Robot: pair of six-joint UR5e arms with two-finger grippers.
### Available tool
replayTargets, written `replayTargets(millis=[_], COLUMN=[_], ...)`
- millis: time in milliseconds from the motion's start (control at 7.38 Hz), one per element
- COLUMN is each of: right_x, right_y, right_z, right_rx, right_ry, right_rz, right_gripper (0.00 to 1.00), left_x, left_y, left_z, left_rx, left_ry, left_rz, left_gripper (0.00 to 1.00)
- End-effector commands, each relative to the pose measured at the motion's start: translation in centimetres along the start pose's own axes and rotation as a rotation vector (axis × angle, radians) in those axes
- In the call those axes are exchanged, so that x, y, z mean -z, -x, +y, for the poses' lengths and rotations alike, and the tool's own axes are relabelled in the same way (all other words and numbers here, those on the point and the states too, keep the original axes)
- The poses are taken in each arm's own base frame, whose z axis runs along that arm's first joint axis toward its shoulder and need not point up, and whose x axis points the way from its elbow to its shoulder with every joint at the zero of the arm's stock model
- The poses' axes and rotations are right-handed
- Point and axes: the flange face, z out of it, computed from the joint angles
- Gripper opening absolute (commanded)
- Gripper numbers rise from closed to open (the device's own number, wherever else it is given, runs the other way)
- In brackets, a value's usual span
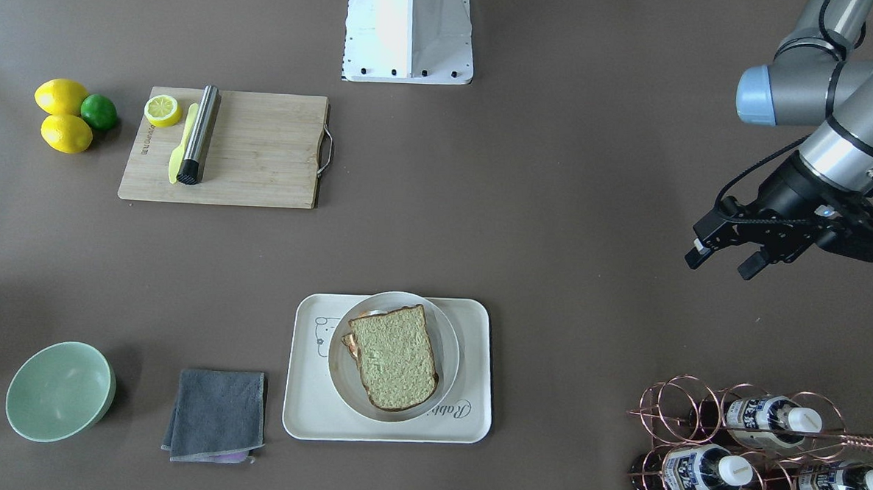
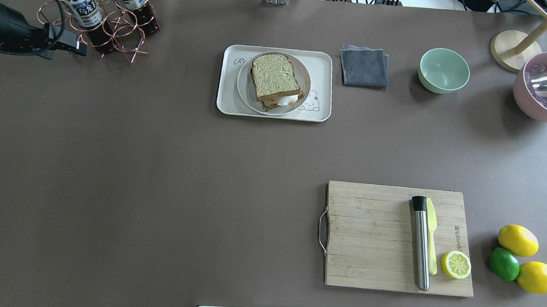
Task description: Make sandwich and place on tray
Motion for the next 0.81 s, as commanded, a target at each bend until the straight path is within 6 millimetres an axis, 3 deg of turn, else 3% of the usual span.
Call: replayTargets(millis=[0, 271, 406, 677], right_x=[0.0, -0.2, -0.8, -1.5], right_y=[0.5, 0.9, 0.6, 1.0], right_z=[0.8, 0.7, 1.6, 2.4], right_rx=[0.009, 0.032, 0.025, 0.006], right_ry=[-0.001, -0.014, -0.031, -0.08], right_rz=[0.001, 0.007, 0.008, 0.011], right_gripper=[1.0, 1.0, 1.0, 1.0], left_x=[5.3, 10.8, 13.7, 20.6], left_y=[9.0, 13.7, 16.4, 22.9], left_z=[0.6, -1.5, -2.7, -4.7], left_rx=[-0.13, -0.149, -0.147, -0.238], left_ry=[0.053, 0.022, 0.002, -0.027], left_rz=[-0.001, -0.045, -0.09, -0.272], left_gripper=[0.98, 0.98, 0.98, 0.98])
